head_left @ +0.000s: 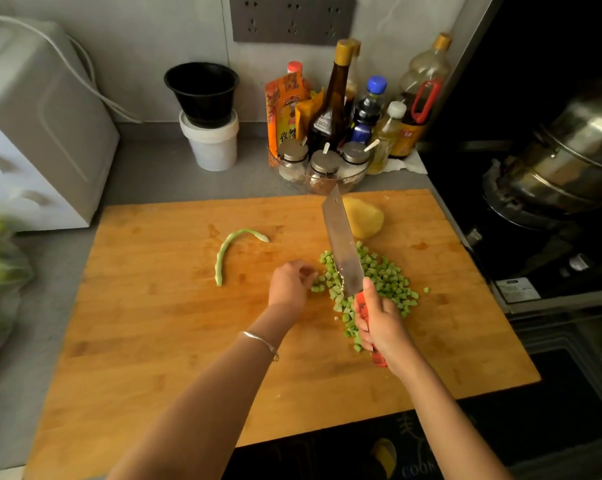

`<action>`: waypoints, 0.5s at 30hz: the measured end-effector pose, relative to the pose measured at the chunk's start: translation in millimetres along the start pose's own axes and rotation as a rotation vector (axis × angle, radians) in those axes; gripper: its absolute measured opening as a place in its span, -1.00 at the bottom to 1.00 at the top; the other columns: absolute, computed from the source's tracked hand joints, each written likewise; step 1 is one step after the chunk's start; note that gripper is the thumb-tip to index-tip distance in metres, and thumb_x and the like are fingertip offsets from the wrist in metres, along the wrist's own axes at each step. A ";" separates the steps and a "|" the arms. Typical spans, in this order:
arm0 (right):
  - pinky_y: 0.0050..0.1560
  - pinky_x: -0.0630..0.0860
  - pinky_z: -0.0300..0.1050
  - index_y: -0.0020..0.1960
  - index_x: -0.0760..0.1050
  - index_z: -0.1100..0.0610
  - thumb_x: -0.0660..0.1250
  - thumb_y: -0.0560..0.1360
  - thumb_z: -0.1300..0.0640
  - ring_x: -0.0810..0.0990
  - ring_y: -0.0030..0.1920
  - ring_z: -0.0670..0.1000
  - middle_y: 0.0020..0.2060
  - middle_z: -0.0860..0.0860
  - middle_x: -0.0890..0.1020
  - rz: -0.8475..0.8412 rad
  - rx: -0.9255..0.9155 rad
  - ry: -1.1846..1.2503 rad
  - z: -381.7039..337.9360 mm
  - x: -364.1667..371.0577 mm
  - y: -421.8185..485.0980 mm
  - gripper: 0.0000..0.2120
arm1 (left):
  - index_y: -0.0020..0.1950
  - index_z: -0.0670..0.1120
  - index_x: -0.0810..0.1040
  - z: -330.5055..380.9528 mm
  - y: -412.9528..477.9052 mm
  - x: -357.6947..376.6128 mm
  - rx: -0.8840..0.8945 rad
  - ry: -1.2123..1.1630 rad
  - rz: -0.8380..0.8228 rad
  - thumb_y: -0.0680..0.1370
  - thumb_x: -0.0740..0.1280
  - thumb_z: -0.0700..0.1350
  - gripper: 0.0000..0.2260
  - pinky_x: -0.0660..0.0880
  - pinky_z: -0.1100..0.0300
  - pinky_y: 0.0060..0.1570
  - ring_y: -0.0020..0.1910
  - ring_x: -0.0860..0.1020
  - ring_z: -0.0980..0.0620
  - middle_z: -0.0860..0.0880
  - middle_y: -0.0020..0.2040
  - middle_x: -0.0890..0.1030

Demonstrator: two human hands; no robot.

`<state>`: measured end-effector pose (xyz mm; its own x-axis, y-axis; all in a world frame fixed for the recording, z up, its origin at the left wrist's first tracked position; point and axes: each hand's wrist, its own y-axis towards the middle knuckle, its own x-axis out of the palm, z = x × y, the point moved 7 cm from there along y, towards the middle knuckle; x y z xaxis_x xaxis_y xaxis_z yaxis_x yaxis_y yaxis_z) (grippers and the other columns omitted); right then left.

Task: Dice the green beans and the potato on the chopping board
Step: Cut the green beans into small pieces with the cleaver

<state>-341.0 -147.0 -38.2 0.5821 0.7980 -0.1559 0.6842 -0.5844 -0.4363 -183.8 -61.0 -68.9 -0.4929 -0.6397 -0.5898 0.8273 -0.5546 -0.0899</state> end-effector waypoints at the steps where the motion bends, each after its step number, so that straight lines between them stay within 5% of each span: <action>1: -0.55 0.10 -0.23 -0.29 0.32 0.15 0.05 0.63 -0.17 0.19 -0.63 -0.04 -0.56 0.00 0.24 0.001 0.000 -0.003 0.0 0.0 0.1 -0.52 | 0.09 -0.10 0.64 3.6 2.8 5.3 0.012 -0.027 -0.048 0.53 0.39 -0.11 -0.83 0.51 0.23 -0.09 -0.08 0.60 0.04 -0.02 -0.02 0.66; 3: -0.55 0.10 -0.22 -0.29 0.32 0.15 0.06 0.63 -0.18 0.19 -0.62 -0.03 -0.57 -0.01 0.24 -0.007 0.001 -0.014 0.0 1.2 -0.5 -0.52 | 0.11 -0.10 0.63 2.4 8.3 2.6 0.039 -0.035 -0.103 0.52 0.39 -0.05 -0.79 0.54 0.17 -0.02 -0.04 0.61 0.03 -0.03 0.02 0.66; 6: -0.54 0.08 -0.22 -0.30 0.30 0.14 0.06 0.61 -0.20 0.18 -0.62 -0.04 -0.58 -0.03 0.25 -0.021 0.002 -0.024 -0.1 5.9 -1.8 -0.52 | 0.25 -0.08 0.53 -17.7 20.5 -39.8 0.050 0.134 0.070 0.55 0.34 0.00 -0.68 0.40 0.12 0.15 0.19 0.49 -0.07 -0.09 0.20 0.56; 8: -0.53 0.09 -0.23 -0.32 0.29 0.13 0.06 0.59 -0.21 0.18 -0.63 -0.04 -0.59 -0.03 0.26 -0.035 0.009 -0.020 -0.3 13.6 -2.5 -0.52 | 0.45 -0.05 0.31 -42.1 28.8 -66.5 0.017 0.379 0.100 0.57 0.28 0.05 -0.52 0.20 0.05 0.34 0.41 0.26 -0.16 -0.11 0.45 0.31; 11: -0.55 0.12 -0.25 -0.30 0.32 0.15 0.06 0.51 -0.28 0.21 -0.63 -0.05 -0.59 -0.04 0.28 -0.082 0.038 -0.014 3.2 31.1 -5.1 -0.50 | 0.56 0.05 0.00 -80.0 37.3 -75.8 -0.025 0.564 -0.111 0.60 0.14 0.16 -0.42 -0.06 -0.01 0.44 0.52 -0.03 -0.15 0.02 0.57 -0.04; 15: -0.54 0.13 -0.22 -0.27 0.35 0.13 0.06 0.52 -0.30 0.21 -0.61 -0.05 -0.57 -0.05 0.29 -0.168 0.073 -0.043 16.2 56.6 -11.3 -0.50 | 0.46 -0.01 0.29 -80.2 36.8 -88.6 0.087 0.568 -0.040 0.62 0.18 0.00 -0.60 0.20 0.02 0.33 0.37 0.25 -0.13 -0.04 0.43 0.31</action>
<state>-322.9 -92.9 -56.5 0.4416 0.8902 -0.1124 0.7360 -0.4310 -0.5221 -88.1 18.0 -84.4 -0.2817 -0.2439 -0.9280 0.7738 -0.6296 -0.0694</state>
